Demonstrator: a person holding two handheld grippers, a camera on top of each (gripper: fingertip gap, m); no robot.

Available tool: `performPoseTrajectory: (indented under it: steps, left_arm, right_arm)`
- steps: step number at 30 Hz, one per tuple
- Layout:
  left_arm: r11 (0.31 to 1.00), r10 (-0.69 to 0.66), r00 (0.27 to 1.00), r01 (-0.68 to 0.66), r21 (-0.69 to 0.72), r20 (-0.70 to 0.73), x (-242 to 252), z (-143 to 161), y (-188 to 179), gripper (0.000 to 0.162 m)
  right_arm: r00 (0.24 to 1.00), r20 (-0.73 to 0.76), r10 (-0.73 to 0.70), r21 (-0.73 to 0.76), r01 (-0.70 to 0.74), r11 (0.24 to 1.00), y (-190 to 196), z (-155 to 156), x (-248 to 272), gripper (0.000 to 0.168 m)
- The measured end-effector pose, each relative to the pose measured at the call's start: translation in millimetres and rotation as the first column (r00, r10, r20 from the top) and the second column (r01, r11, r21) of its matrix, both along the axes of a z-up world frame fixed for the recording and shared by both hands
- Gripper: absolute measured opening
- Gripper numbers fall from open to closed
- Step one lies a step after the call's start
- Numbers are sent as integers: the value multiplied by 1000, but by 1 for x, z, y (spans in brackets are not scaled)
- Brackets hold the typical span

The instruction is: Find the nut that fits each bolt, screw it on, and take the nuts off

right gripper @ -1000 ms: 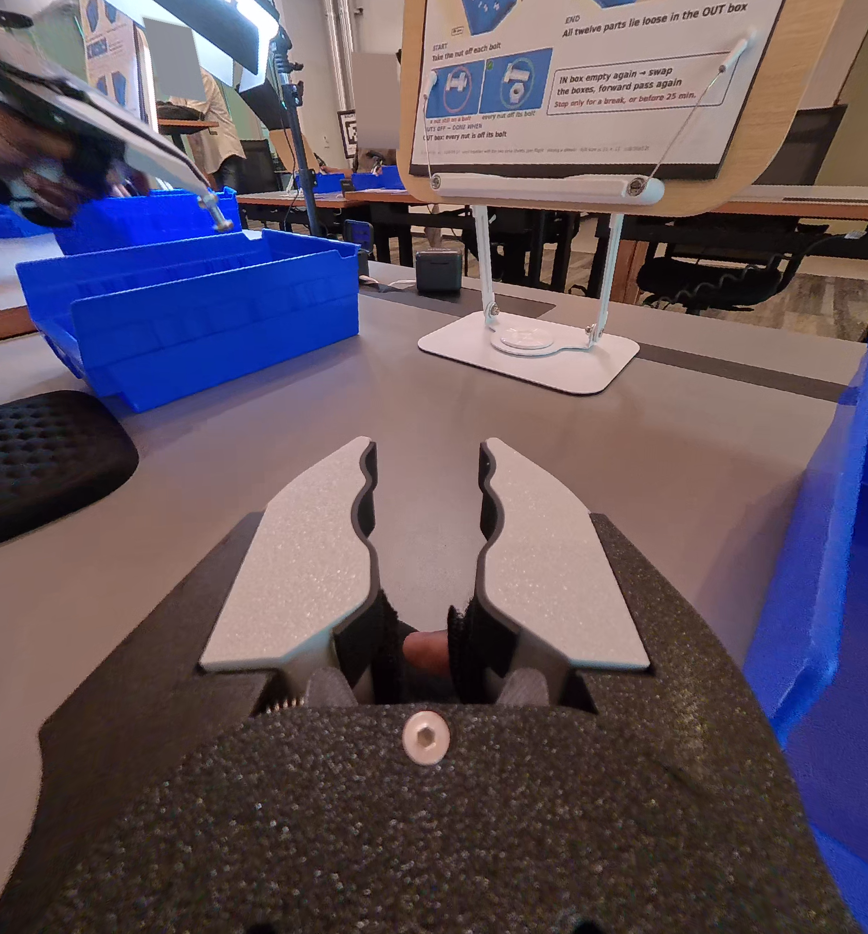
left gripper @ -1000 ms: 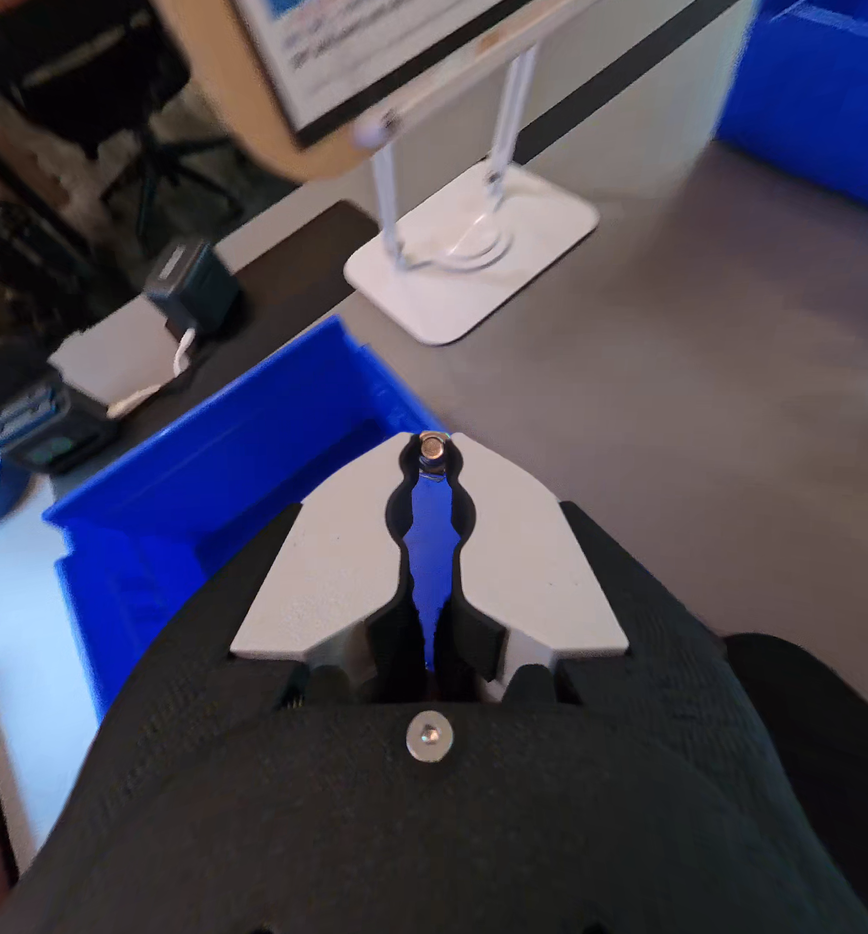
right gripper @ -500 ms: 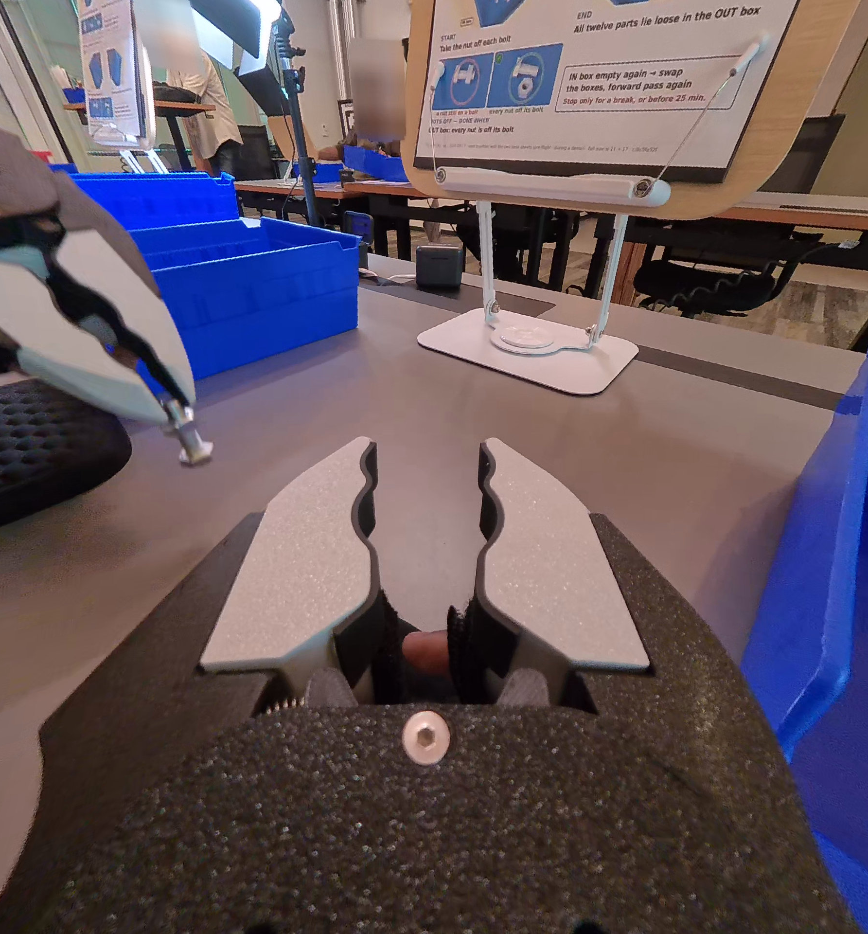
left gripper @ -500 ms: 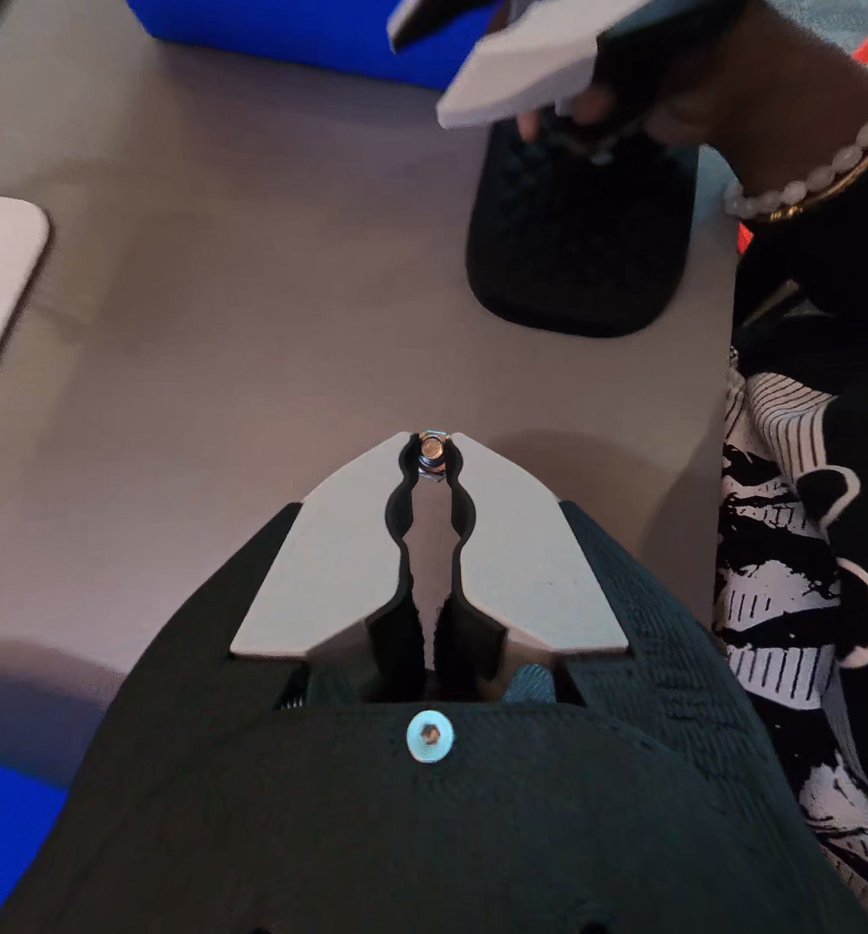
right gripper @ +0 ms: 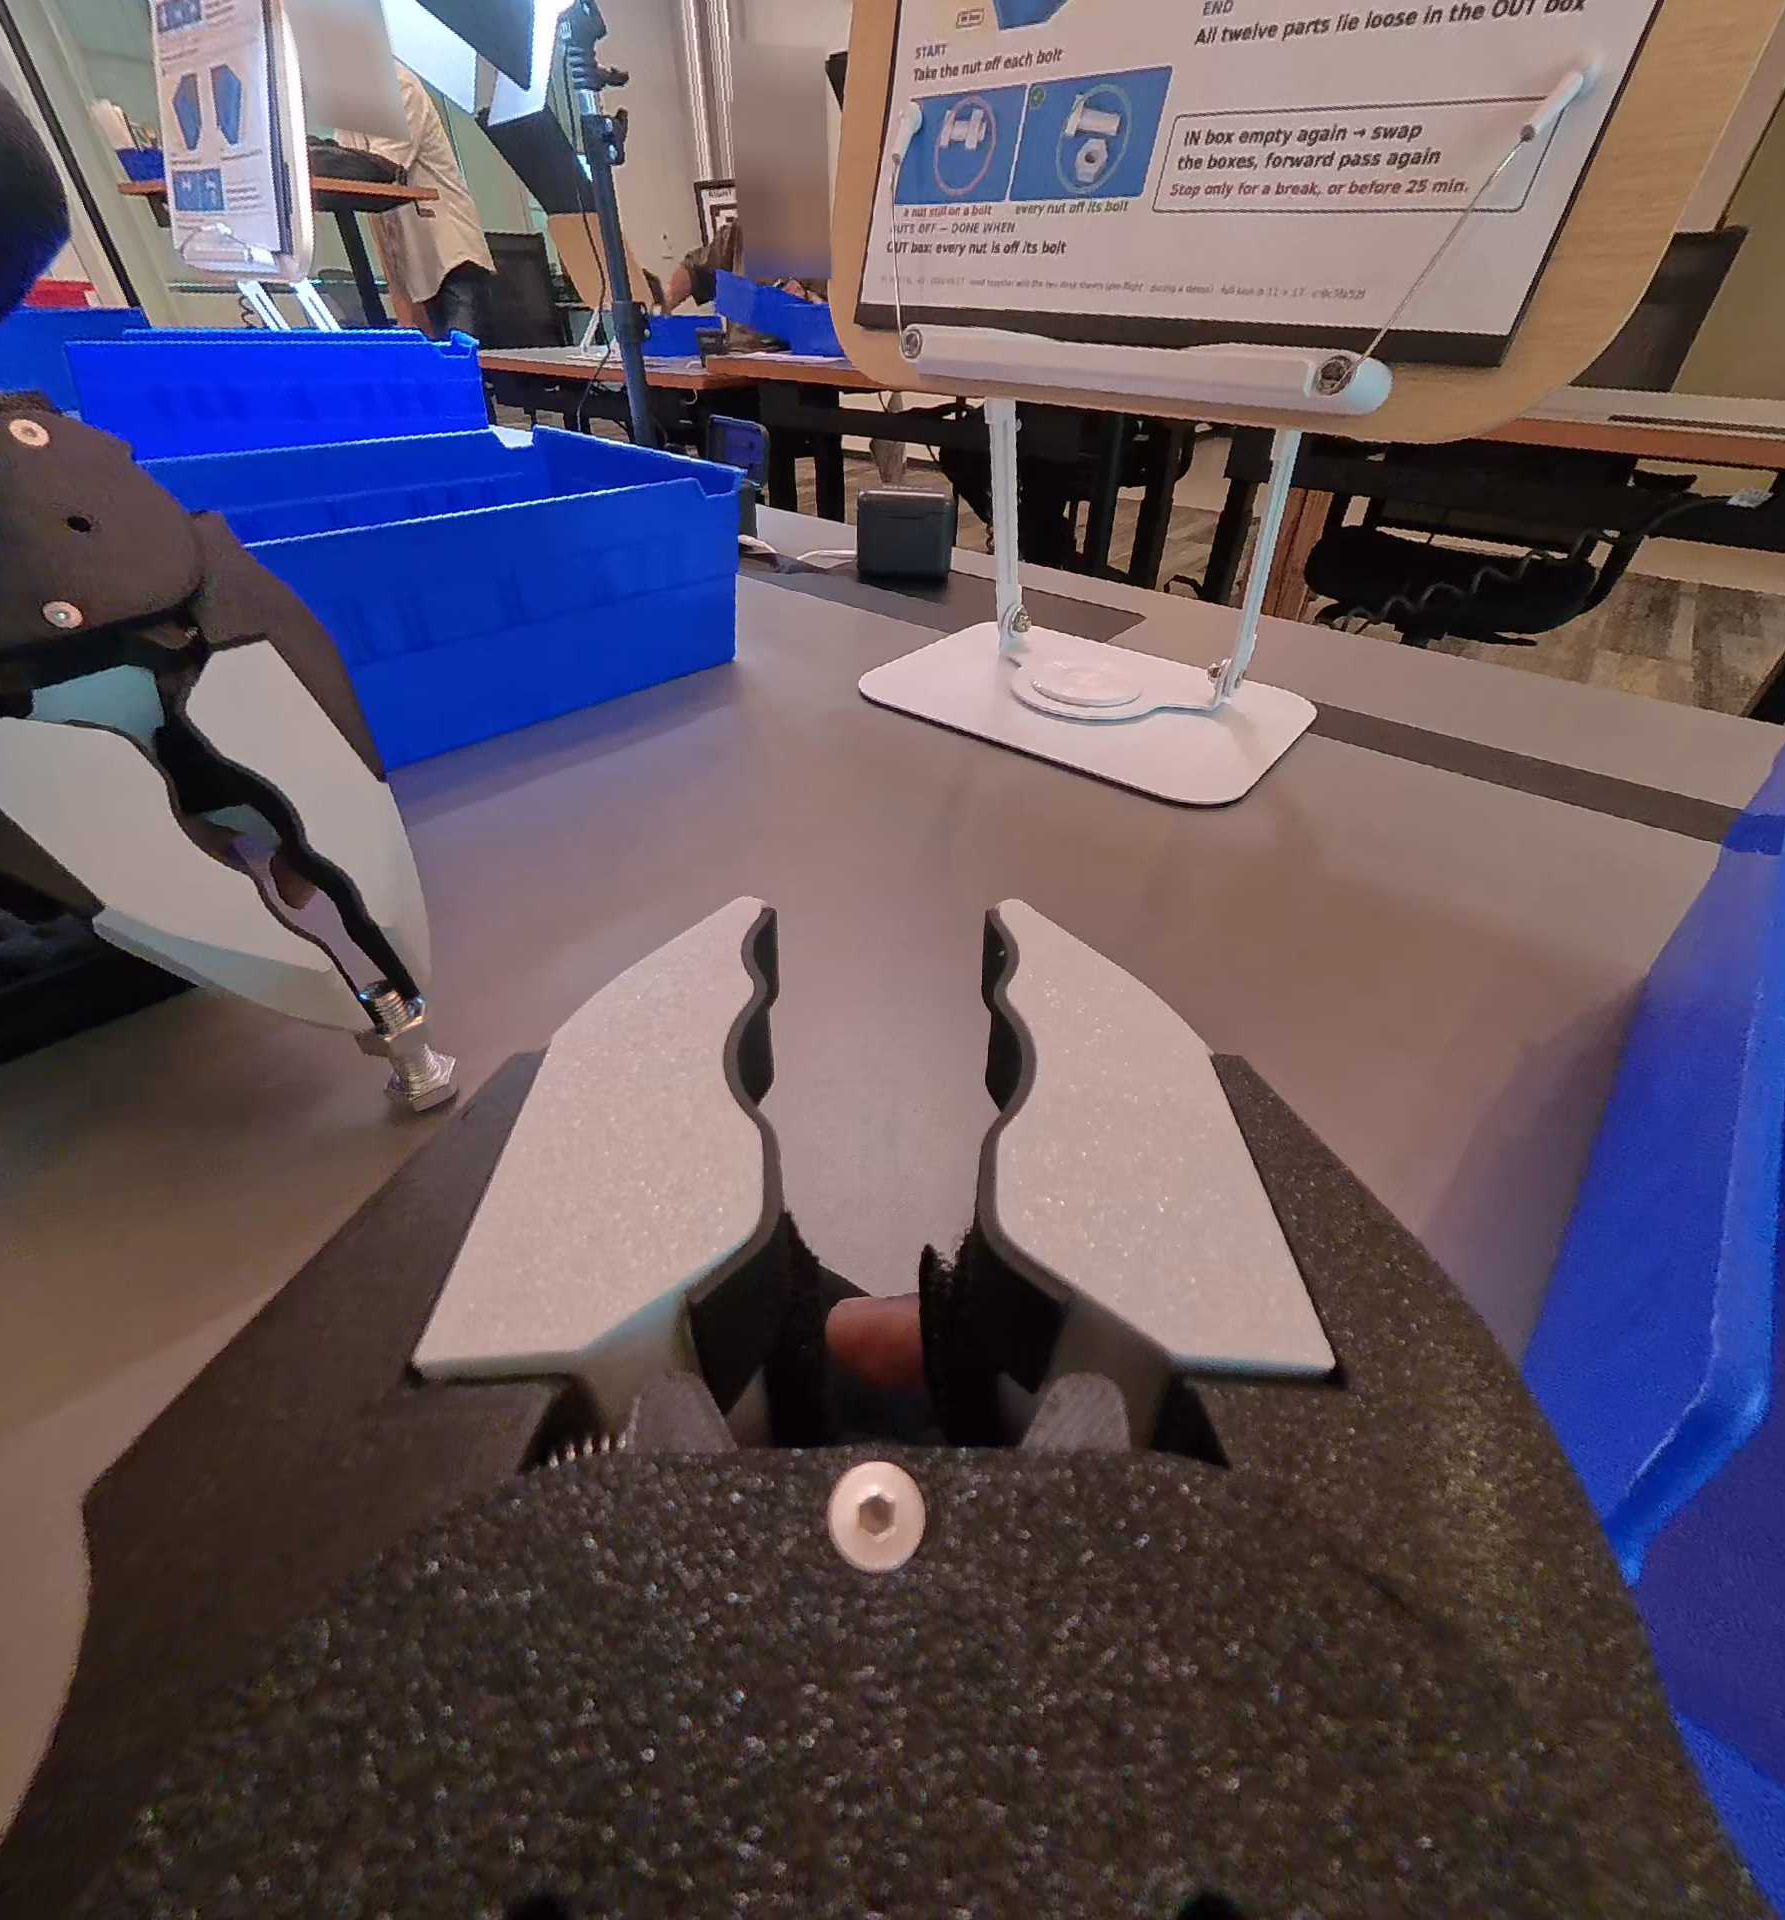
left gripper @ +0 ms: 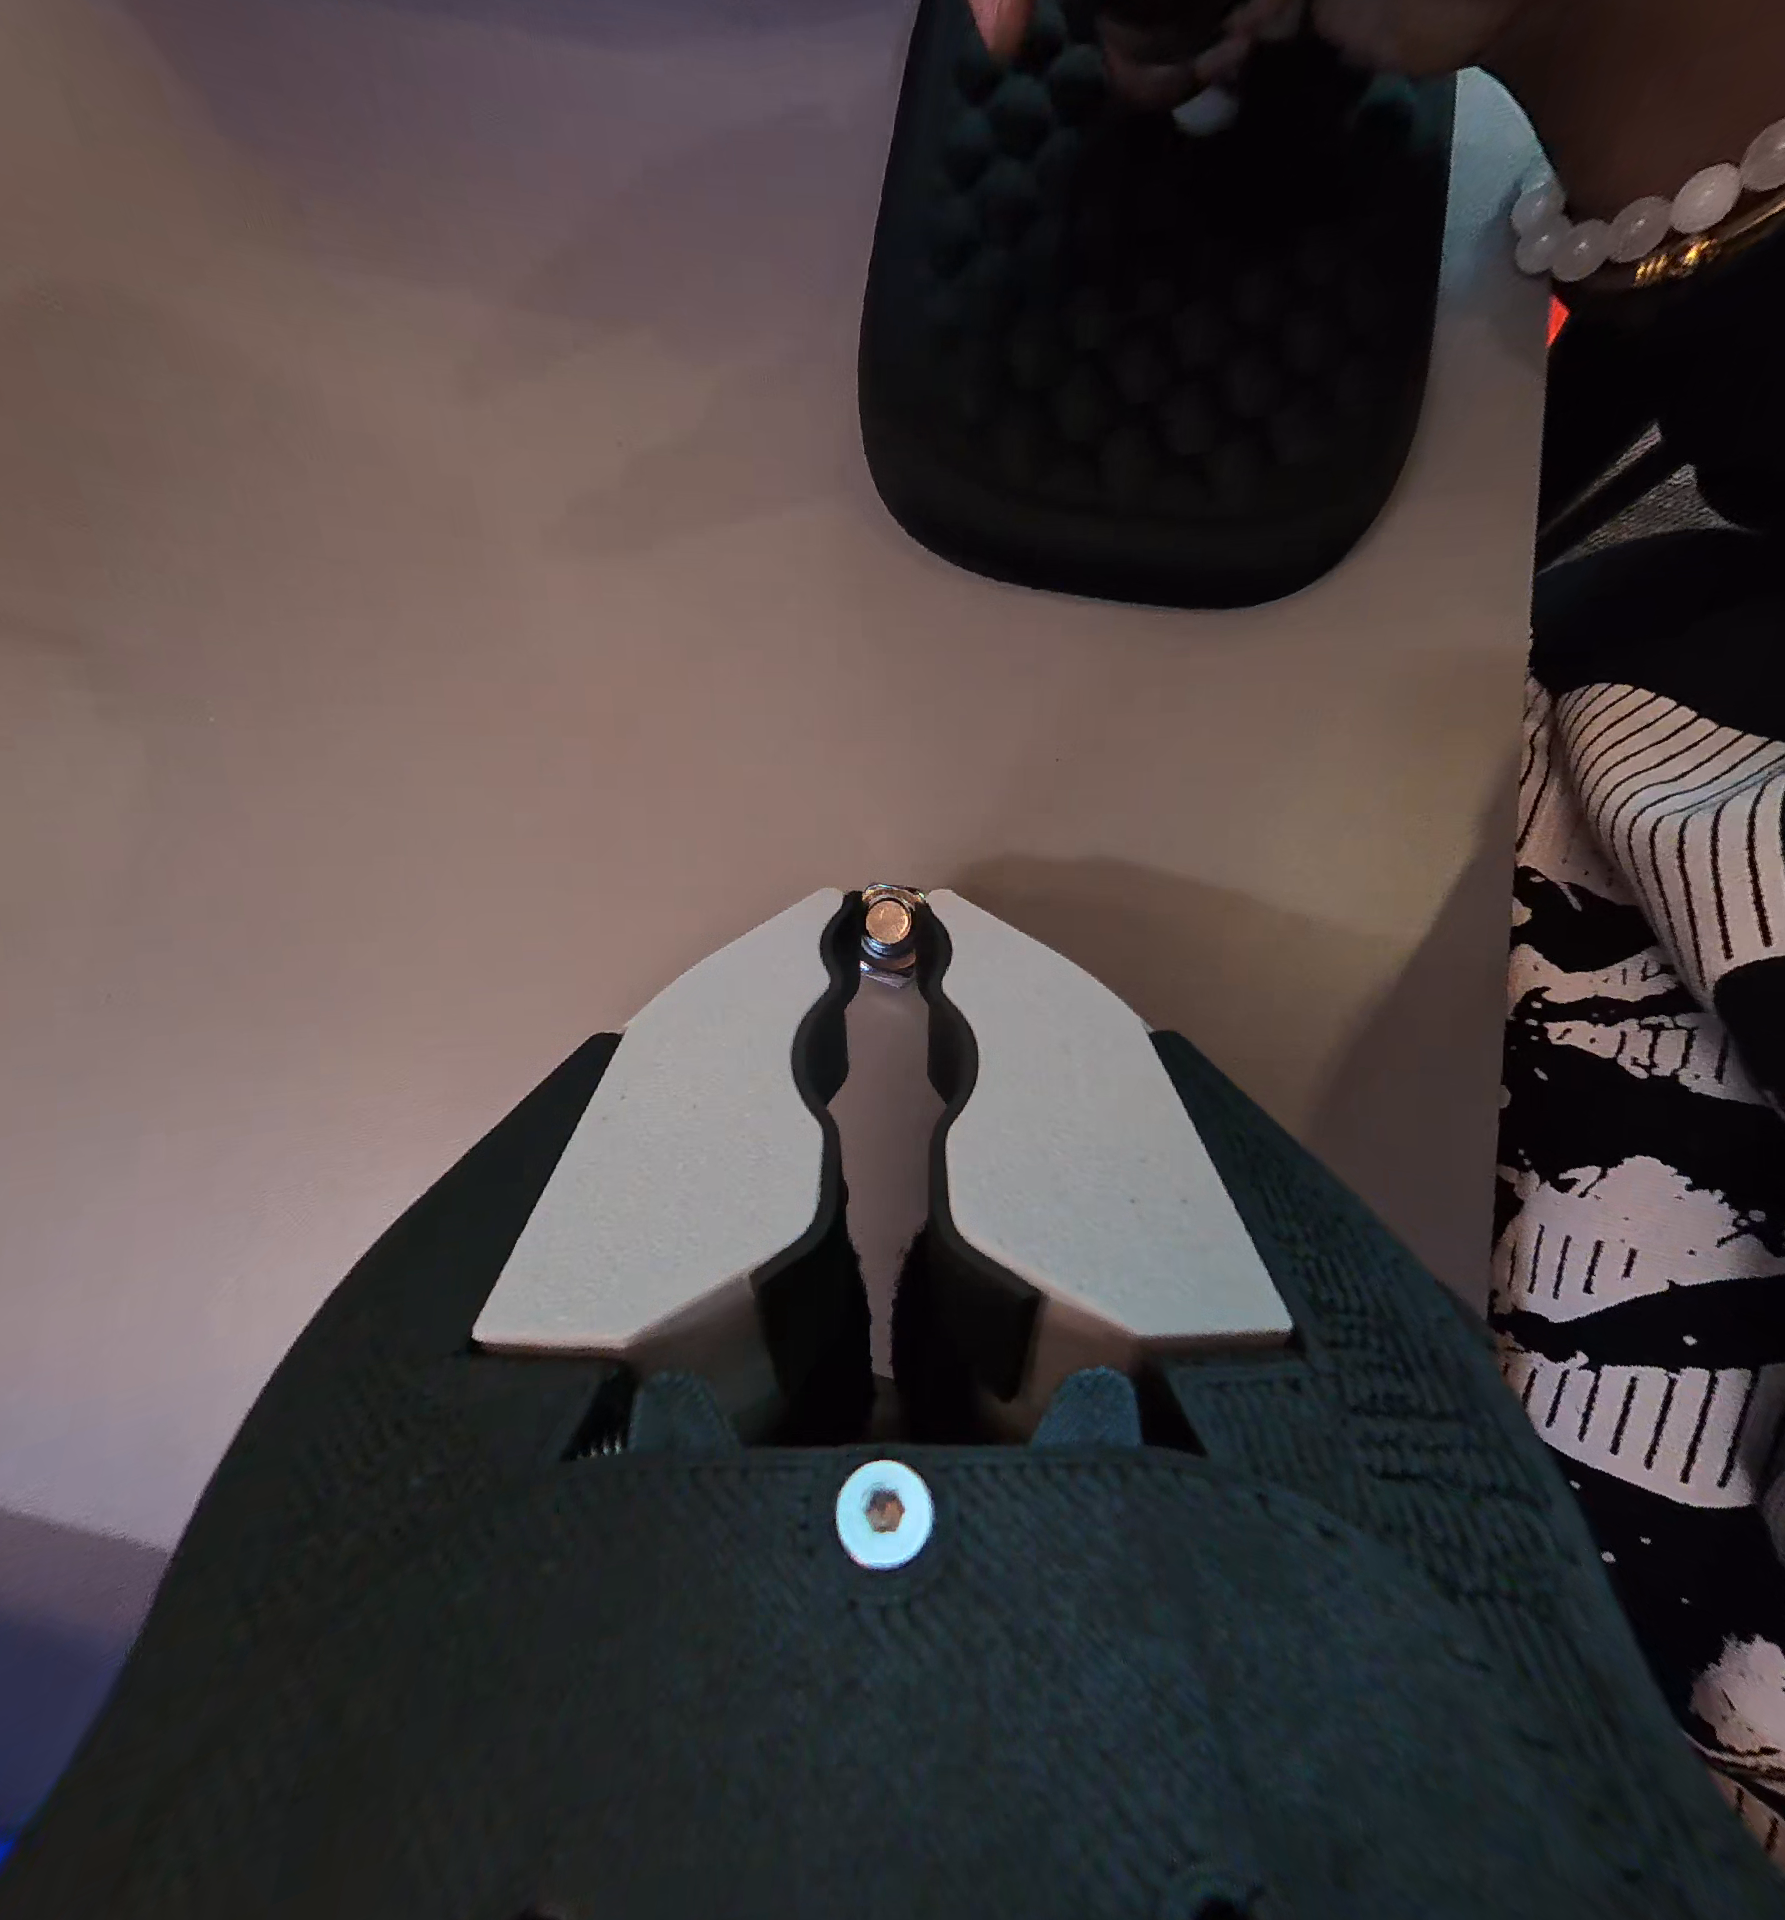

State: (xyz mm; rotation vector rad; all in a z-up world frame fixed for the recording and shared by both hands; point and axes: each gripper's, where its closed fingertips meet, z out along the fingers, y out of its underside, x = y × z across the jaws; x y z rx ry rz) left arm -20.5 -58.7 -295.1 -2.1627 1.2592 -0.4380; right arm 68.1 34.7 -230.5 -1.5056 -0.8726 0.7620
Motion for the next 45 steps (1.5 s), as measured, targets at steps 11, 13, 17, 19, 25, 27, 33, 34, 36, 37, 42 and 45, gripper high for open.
performPoseTrajectory:
  steps: [11,13,17,19,25,27,33,34,36,37,42,45]
  left_arm:
    - [999,34,996,-36,27,82,-1,6,1,25]
    - [996,40,983,-53,67,178,-2,15,2,33]
    - [981,18,915,-93,168,403,-3,34,-3,47]
    - [965,8,890,-127,230,457,-7,42,-5,49]
    - [939,-43,841,-150,308,540,-13,58,-11,51]
    - [937,-45,831,-157,311,554,-15,60,-12,51]
    - [937,-55,832,-147,315,552,-14,60,-13,51]
    - [937,-57,834,-144,317,548,-14,59,-14,51]
    - [937,-59,837,-142,320,544,-14,59,-14,51]
    - [936,-55,838,-146,320,542,-14,58,-13,51]
    - [916,2,855,-210,343,519,-17,58,-5,51]
    - [878,60,843,-299,373,534,-19,65,3,51]
  right_arm:
    - [1000,6,18,-1,-18,1000,-2,0,-2,38]
    - [996,20,84,3,-84,996,-10,0,-7,37]
    - [928,148,342,-48,-339,940,-52,-9,-37,29]
    - [876,186,445,-96,-434,896,-74,-15,-56,28]
    - [776,360,518,-192,-482,855,-94,-44,-90,18]
    - [761,377,527,-224,-477,850,-94,-50,-95,17]
    - [738,405,539,-250,-478,842,-94,-60,-98,15]
    - [734,413,539,-252,-476,842,-94,-61,-98,13]
    - [731,424,534,-245,-475,845,-93,-63,-98,10]
    - [732,427,531,-241,-473,847,-93,-62,-98,10]
    - [790,333,515,-236,-459,857,-83,-37,-92,10]
    - [838,226,497,-197,-460,865,-78,-1,-88,10]
